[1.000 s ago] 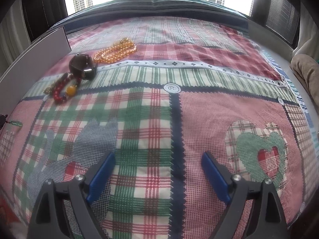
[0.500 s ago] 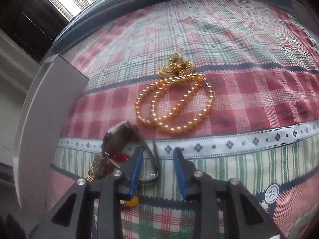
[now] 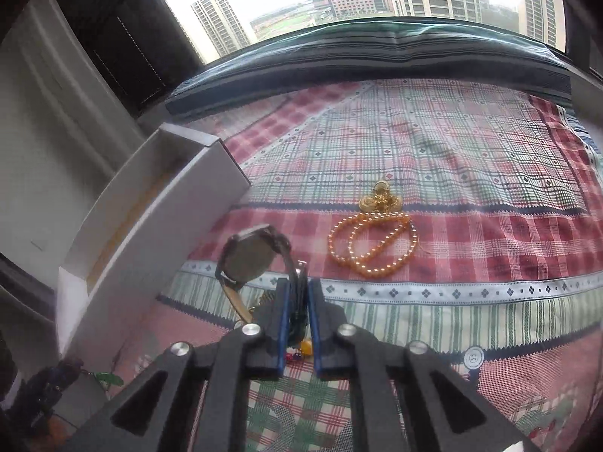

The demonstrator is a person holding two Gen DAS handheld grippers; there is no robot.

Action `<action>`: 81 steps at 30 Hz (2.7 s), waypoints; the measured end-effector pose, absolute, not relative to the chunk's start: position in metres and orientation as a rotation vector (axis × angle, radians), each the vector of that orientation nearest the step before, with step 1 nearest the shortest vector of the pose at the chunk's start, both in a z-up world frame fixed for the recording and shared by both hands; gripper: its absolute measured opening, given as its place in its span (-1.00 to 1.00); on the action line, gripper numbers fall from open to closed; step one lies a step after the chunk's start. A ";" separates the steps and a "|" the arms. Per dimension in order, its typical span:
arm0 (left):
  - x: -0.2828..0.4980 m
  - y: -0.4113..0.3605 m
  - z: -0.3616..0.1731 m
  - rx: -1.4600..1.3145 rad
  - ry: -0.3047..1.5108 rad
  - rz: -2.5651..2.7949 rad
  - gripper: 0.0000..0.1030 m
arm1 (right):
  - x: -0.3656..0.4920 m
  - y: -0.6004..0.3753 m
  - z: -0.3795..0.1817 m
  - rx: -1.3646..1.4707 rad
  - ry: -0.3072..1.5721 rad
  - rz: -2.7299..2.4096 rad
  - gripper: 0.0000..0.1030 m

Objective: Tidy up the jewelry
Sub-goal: 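Carry the brooch and watch into the white box and open both tools, then move both open tools out of the box over the remaining jewelry on the quilt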

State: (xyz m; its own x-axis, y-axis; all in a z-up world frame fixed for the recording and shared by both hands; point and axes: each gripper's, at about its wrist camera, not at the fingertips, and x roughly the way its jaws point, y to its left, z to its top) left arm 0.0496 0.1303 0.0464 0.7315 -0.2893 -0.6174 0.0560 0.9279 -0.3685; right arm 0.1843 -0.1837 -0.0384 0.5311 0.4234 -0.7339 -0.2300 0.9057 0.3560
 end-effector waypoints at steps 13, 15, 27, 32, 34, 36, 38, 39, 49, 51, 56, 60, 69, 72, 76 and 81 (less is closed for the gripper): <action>0.082 0.263 0.053 -0.374 0.758 0.134 -0.81 | 0.210 0.044 0.018 0.146 0.845 0.815 -0.81; 0.094 0.271 0.035 -0.397 0.797 0.138 -0.81 | 0.219 0.075 0.010 0.098 0.836 0.822 -0.81; 0.120 0.262 -0.010 -0.320 0.866 0.224 0.36 | 0.242 0.138 -0.054 0.014 0.899 0.824 -0.60; 0.101 0.262 0.005 -0.216 0.810 0.301 0.63 | 0.222 0.100 -0.039 -0.003 0.826 0.750 0.08; 0.097 0.262 0.007 -0.192 0.798 0.334 0.65 | 0.211 0.080 -0.033 -0.044 0.786 0.723 0.09; 0.096 0.262 0.005 -0.179 0.784 0.338 0.65 | 0.199 0.057 -0.030 -0.065 0.762 0.699 0.11; 0.095 0.258 0.001 -0.144 0.785 0.349 0.65 | 0.183 0.029 -0.032 -0.073 0.753 0.691 0.13; 0.096 0.255 -0.002 -0.119 0.790 0.360 0.65 | 0.174 0.017 -0.035 -0.074 0.753 0.683 0.14; 0.106 0.233 -0.032 0.024 0.851 0.449 0.66 | 0.083 -0.151 -0.103 -0.089 0.781 0.397 0.14; 0.102 0.233 -0.032 0.014 0.843 0.460 0.66 | 0.069 -0.189 -0.115 -0.053 0.788 0.296 0.14; 0.096 0.233 -0.028 -0.031 0.847 0.458 0.66 | 0.049 -0.264 -0.134 0.050 0.804 0.085 0.15; 0.092 0.227 -0.026 -0.005 0.837 0.442 0.73 | 0.044 -0.286 -0.143 0.077 0.811 0.030 0.15; 0.054 0.199 0.030 -0.016 0.572 0.540 0.96 | 0.052 -0.273 -0.144 0.057 0.828 0.032 0.60; 0.045 0.175 0.041 -0.080 0.559 0.403 0.99 | 0.053 -0.270 -0.142 0.026 0.823 0.022 0.60; 0.050 0.133 0.029 -0.130 0.661 0.153 0.99 | 0.059 -0.270 -0.143 0.001 0.829 -0.009 0.60; 0.071 0.063 -0.015 -0.050 0.789 -0.071 0.99 | 0.068 -0.264 -0.146 -0.049 0.844 -0.024 0.60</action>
State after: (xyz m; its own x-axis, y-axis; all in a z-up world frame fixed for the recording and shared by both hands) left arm 0.0711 0.0630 -0.0147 0.7026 -0.0825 -0.7068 0.0451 0.9964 -0.0715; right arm 0.0682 -0.2644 -0.1462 0.6639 -0.0404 -0.7467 0.0016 0.9986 -0.0526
